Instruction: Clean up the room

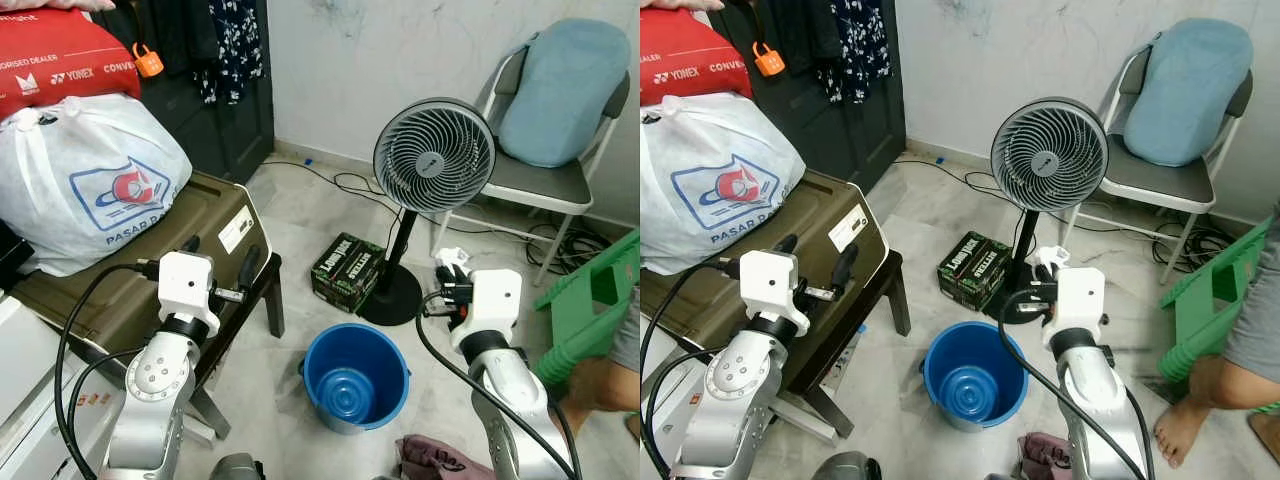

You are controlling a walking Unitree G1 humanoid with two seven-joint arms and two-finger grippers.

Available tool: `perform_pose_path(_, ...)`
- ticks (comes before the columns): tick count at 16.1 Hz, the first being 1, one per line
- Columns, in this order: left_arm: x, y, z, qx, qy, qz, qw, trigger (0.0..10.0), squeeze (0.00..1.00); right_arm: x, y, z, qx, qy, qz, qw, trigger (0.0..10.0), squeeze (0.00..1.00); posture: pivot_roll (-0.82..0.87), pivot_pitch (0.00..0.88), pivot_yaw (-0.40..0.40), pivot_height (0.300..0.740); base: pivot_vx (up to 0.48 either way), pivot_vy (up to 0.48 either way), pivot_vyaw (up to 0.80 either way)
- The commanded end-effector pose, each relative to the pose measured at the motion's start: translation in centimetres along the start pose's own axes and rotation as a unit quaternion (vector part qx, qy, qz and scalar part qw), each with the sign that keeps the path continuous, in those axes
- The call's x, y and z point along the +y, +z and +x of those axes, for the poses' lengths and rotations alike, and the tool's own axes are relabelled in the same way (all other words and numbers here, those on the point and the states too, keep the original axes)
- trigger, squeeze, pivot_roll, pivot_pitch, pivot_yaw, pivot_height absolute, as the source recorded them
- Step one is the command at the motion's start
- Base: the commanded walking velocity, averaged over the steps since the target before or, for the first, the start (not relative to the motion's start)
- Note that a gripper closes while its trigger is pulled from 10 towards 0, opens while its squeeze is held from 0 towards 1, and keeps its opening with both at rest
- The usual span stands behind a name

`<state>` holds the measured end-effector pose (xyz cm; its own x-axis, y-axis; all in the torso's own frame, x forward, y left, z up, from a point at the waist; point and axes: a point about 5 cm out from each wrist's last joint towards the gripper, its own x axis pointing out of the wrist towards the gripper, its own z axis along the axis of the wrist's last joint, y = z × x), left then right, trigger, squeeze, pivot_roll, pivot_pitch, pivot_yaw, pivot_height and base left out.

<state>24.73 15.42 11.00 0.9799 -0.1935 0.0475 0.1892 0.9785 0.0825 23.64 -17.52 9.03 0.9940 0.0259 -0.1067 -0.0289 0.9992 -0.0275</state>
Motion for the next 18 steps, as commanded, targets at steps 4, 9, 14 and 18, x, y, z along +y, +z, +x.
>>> perform_pose_path(4, -0.8, -0.4, -0.3, 0.013, -0.015, -0.018, 1.0, 10.0, 0.0, -1.0, 0.3, -0.8, -0.005, -0.034, 0.01, 0.999, 10.0, 0.0, -0.08, 0.0, -0.007, 0.74, 0.0, 0.0, 0.0)
perform_pose_path(9, -1.6, -0.8, 0.1, 0.02, -0.031, -0.032, 0.999, 10.0, 0.0, -0.8, 0.1, -1.1, 0.004, -0.013, -0.01, 1.0, 10.0, 0.0, -0.09, 0.0, -0.004, 0.74, 0.0, 0.0, -0.27)
perform_pose_path(14, -1.9, -0.5, 0.3, 0.013, -0.049, -0.034, 0.998, 10.0, 0.0, -0.3, 0.5, -0.4, -0.006, 0.0, -0.012, 1.0, 10.0, 0.0, -0.09, 0.0, -0.007, 0.74, 0.0, 0.0, -0.25)
perform_pose_path(18, -2.0, -0.5, 0.0, 0.011, -0.053, -0.036, 0.998, 10.0, 0.0, 0.0, 0.6, -0.3, -0.006, 0.013, -0.013, 1.0, 10.0, 0.0, -0.08, 0.0, -0.015, 0.74, 0.0, 0.0, 0.0)
